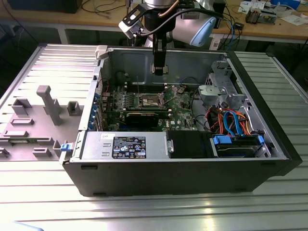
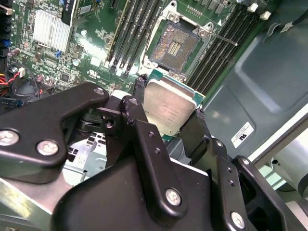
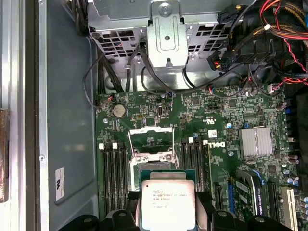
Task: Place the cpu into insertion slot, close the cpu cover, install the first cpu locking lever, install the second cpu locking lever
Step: 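Place the cpu into insertion slot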
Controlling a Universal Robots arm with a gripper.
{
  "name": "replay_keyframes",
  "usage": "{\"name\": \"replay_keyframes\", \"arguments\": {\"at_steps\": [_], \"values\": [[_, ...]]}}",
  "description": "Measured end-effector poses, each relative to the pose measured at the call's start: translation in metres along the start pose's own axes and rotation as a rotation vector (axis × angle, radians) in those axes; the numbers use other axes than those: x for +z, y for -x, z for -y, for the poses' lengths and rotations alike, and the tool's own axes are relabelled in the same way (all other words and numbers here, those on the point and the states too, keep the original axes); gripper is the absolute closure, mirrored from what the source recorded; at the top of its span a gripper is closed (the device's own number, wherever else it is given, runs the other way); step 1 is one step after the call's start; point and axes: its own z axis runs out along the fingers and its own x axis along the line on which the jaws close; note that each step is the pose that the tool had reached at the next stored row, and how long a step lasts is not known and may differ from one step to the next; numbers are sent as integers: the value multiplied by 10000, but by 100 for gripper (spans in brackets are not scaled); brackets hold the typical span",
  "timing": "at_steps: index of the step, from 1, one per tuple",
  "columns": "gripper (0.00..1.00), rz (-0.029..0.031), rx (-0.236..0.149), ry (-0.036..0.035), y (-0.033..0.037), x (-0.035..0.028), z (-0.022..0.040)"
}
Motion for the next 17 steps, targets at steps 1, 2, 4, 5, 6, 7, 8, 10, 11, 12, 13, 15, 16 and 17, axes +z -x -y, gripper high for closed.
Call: {"name": "replay_keyframes", "arguments": {"at_steps": [1, 2, 4, 5, 6, 7, 8, 10, 11, 12, 13, 15, 16, 17], "values": [[45, 0, 0, 0, 0, 0, 0], [45, 0, 0, 0, 0, 0, 0], [45, 0, 0, 0, 0, 0, 0], [45, 0, 0, 0, 0, 0, 0], [45, 0, 0, 0, 0, 0, 0], [45, 0, 0, 1, 0, 0, 0], [45, 0, 0, 1, 0, 0, 0], [45, 0, 0, 1, 0, 0, 0], [45, 0, 0, 1, 0, 0, 0], [45, 0, 0, 1, 0, 0, 0], [45, 0, 0, 1, 0, 0, 0], [45, 0, 1, 1, 0, 0, 1], [45, 0, 2, 2, 0, 0, 6], [45, -1, -2, 2, 1, 3, 15]]}}
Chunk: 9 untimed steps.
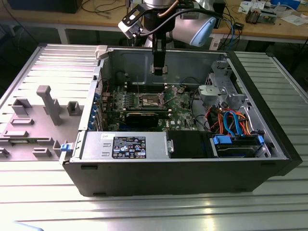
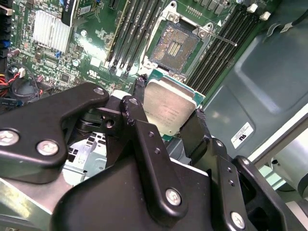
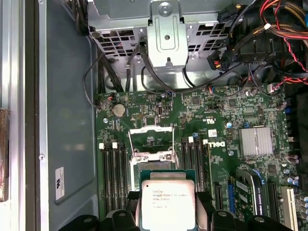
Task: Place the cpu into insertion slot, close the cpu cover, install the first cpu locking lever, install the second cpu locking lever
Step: 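Place the cpu into insertion slot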
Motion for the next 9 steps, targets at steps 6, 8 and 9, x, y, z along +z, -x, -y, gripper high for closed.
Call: {"name": "replay_keyframes", "arguments": {"at_steps": [6, 8, 9], "values": [[45, -54, -707, -7, -2, 424, 120], [45, -53, -708, -7, -2, 428, 120], [45, -54, -707, -6, -2, 428, 120]]}}
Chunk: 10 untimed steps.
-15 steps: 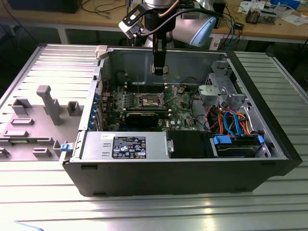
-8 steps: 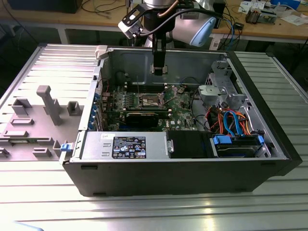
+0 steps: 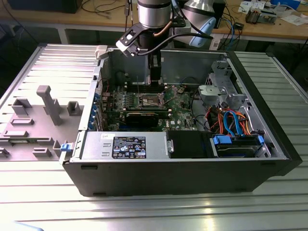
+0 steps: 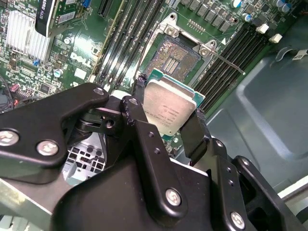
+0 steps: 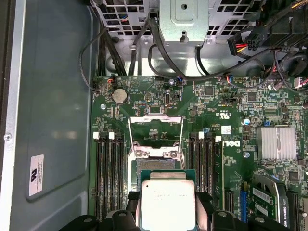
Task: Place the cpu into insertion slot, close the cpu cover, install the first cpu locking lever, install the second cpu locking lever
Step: 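Place the cpu into insertion slot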
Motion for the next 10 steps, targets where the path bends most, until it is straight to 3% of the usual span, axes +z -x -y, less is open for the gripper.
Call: {"name": "replay_keyframes", "arguments": {"at_steps": [10], "values": [[45, -1, -1, 3, -1, 19, 1]]}}
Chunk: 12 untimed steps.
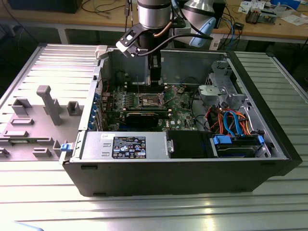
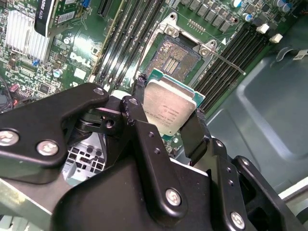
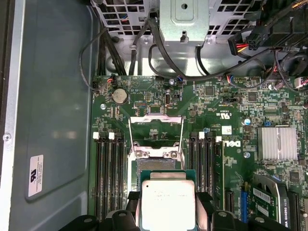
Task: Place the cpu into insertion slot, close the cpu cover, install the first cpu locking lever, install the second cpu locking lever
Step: 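Place the cpu into insertion slot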
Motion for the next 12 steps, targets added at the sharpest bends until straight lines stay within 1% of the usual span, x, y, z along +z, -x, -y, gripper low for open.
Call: {"name": "replay_keyframes", "arguments": {"at_steps": [9, 12], "values": [[45, 3, 0, -1, -2, 130, 9], [45, 3, 1, -1, -1, 209, 14]]}}
